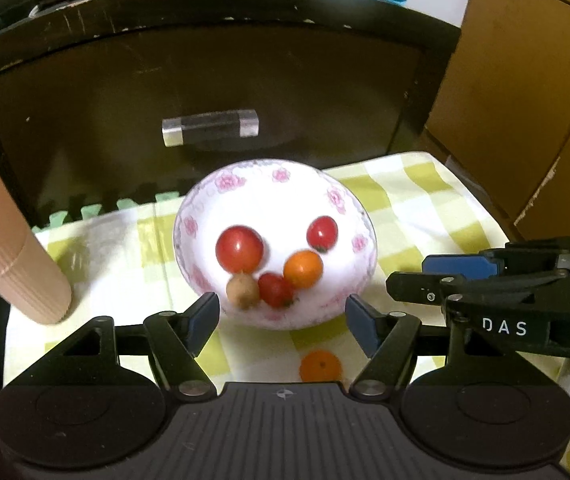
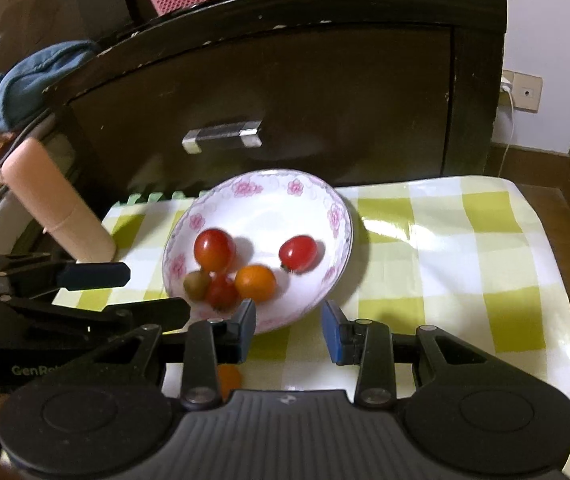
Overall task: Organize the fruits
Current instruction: 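Withdraw both tools from the bowl back toward the fruit cluster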
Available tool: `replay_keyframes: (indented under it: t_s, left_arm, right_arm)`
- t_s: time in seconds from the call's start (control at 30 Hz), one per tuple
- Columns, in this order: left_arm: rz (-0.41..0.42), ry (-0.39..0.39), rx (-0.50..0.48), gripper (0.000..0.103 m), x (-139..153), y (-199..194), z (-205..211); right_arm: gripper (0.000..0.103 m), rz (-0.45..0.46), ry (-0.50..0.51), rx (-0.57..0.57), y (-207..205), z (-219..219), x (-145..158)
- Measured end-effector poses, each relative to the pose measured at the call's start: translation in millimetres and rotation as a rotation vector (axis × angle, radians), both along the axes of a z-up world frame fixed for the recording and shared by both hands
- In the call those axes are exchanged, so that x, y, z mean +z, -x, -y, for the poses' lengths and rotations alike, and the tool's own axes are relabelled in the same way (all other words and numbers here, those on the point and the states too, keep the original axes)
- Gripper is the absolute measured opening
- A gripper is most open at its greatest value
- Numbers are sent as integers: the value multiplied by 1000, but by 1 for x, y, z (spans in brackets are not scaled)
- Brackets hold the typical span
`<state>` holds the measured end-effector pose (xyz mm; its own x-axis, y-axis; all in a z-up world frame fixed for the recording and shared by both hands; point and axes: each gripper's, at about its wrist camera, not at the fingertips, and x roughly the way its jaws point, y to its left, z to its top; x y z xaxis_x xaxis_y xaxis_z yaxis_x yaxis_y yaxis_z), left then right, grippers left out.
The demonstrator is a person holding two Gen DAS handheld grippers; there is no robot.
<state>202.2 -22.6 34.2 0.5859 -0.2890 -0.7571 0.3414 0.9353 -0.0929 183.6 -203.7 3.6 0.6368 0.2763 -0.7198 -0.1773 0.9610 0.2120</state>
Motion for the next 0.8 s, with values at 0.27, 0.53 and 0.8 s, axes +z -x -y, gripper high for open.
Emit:
replay_keyframes:
  t_s: [0.27,0.53,0.8]
  left_arm:
    - [-33,-1,-30,76,-5,22,-1]
    - [-71,-21,-90,77,-19,50,3]
    - [-54,-59,-176,78,-32,66,18]
  right_arm:
    - [34,-27,33,39,26,-5,-8]
    - [34,-62,83,81,45,-4,-22]
    - [34,-90,99,110,51,-1,-32]
